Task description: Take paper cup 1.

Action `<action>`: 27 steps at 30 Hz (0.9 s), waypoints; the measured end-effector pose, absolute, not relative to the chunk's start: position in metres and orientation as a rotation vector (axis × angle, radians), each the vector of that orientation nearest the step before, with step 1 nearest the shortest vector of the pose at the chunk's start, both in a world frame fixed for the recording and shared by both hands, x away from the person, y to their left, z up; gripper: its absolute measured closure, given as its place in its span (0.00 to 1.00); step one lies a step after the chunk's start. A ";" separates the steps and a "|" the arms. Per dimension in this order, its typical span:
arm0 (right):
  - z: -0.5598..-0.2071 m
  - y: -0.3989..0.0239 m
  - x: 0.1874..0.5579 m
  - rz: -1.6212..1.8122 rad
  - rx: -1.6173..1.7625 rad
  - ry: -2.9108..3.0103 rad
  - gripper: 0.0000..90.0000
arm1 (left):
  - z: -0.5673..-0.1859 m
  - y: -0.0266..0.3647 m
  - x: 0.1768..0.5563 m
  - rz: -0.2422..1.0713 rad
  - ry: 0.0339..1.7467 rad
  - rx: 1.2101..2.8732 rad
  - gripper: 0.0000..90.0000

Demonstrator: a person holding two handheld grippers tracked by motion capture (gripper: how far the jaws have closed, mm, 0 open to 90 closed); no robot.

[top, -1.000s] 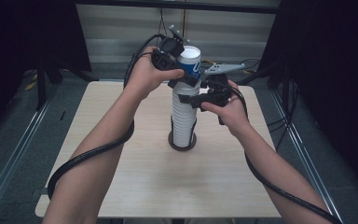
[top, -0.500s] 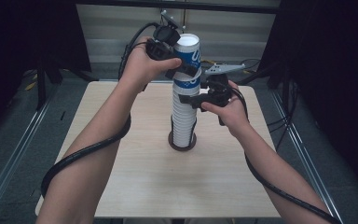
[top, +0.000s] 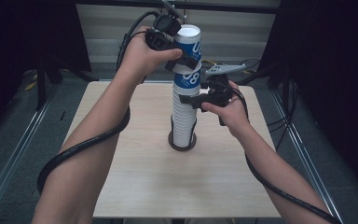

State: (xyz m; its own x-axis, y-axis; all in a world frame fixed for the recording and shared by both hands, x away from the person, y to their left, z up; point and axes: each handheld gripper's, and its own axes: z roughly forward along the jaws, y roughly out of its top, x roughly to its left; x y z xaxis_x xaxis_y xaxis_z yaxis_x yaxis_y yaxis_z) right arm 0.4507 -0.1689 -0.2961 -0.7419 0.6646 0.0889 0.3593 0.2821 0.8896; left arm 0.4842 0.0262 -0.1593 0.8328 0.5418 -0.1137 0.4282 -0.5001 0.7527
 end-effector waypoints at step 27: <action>-0.298 -0.170 0.450 1.447 0.925 2.252 0.14 | -0.160 0.035 0.483 0.184 0.721 2.093 0.23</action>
